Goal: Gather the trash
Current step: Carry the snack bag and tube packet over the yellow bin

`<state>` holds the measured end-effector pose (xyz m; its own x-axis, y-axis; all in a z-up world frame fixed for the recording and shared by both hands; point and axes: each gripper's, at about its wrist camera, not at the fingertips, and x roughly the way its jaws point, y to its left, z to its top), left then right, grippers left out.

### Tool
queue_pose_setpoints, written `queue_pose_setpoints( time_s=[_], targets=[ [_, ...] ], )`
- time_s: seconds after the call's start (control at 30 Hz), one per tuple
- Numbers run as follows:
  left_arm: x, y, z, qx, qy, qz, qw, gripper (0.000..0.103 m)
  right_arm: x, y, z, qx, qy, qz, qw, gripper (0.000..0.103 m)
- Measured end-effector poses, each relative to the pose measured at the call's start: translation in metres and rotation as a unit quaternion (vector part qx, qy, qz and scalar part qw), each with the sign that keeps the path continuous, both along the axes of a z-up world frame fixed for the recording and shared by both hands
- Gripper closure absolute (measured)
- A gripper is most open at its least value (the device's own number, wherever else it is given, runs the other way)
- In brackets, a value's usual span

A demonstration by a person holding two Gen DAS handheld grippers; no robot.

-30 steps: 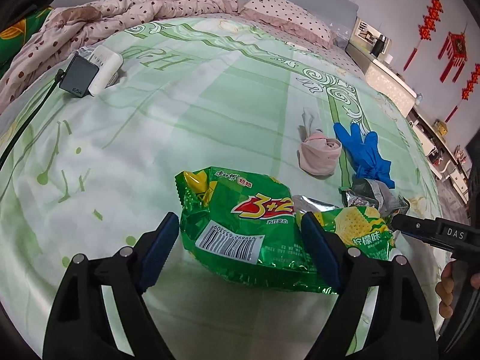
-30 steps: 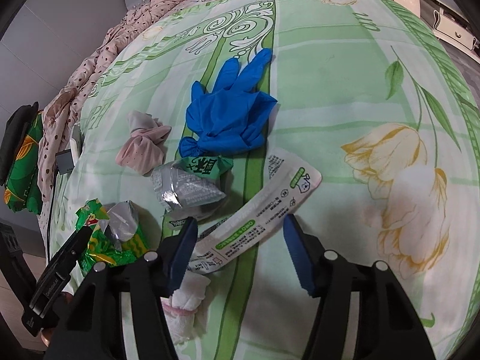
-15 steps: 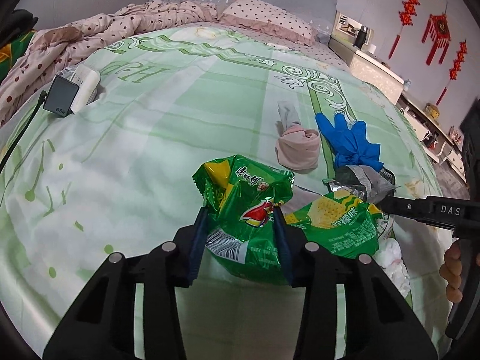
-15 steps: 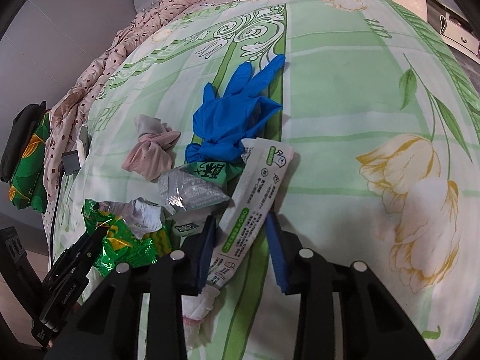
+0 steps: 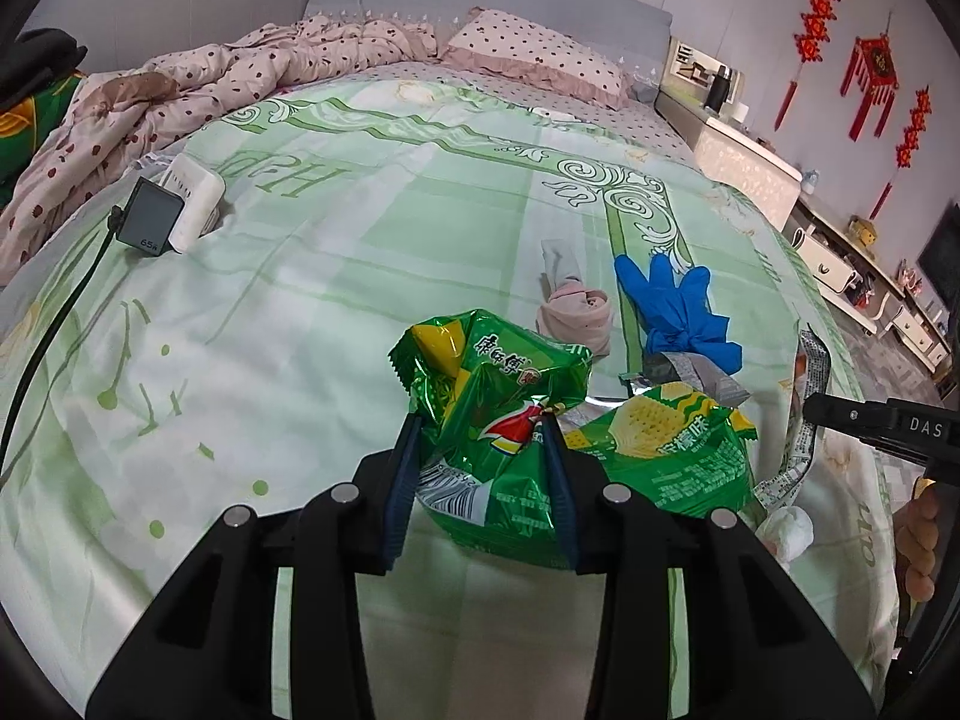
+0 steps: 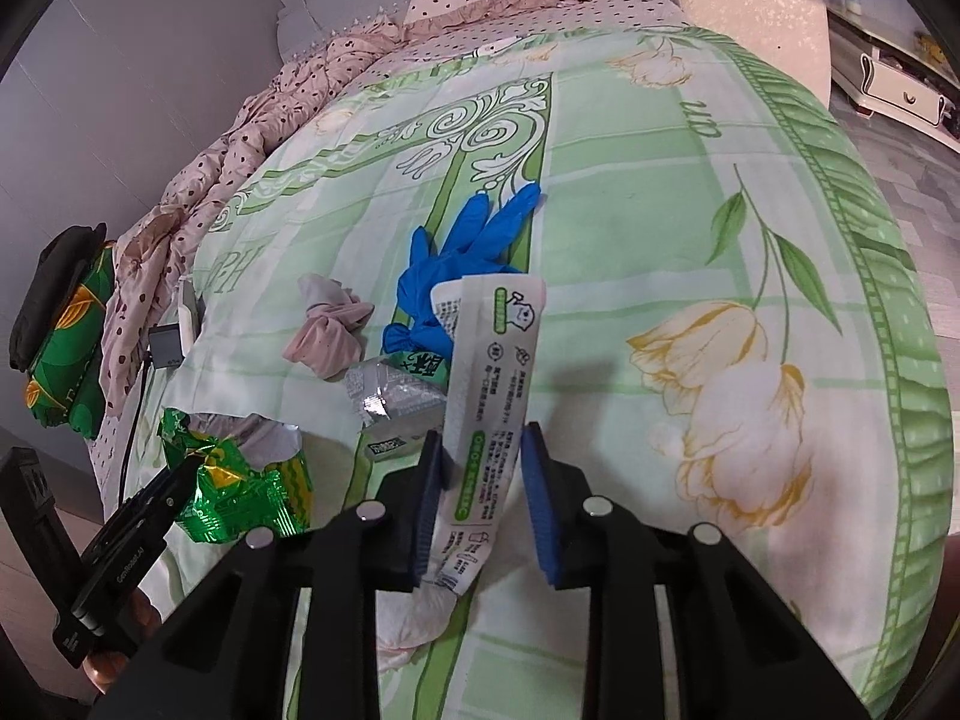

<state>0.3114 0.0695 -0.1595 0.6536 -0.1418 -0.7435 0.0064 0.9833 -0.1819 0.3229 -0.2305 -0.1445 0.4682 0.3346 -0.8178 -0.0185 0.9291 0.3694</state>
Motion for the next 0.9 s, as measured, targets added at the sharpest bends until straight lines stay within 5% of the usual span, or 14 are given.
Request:
queue_pose_setpoints(
  time_s=[0.9],
  targets=[
    [-0.074,-0.08,0.103,-0.001,-0.057,-0.043,0.9975,0.066,-0.106,-0.103,0.11,0.016,-0.095,-0.05,0.994,0.078]
  ],
)
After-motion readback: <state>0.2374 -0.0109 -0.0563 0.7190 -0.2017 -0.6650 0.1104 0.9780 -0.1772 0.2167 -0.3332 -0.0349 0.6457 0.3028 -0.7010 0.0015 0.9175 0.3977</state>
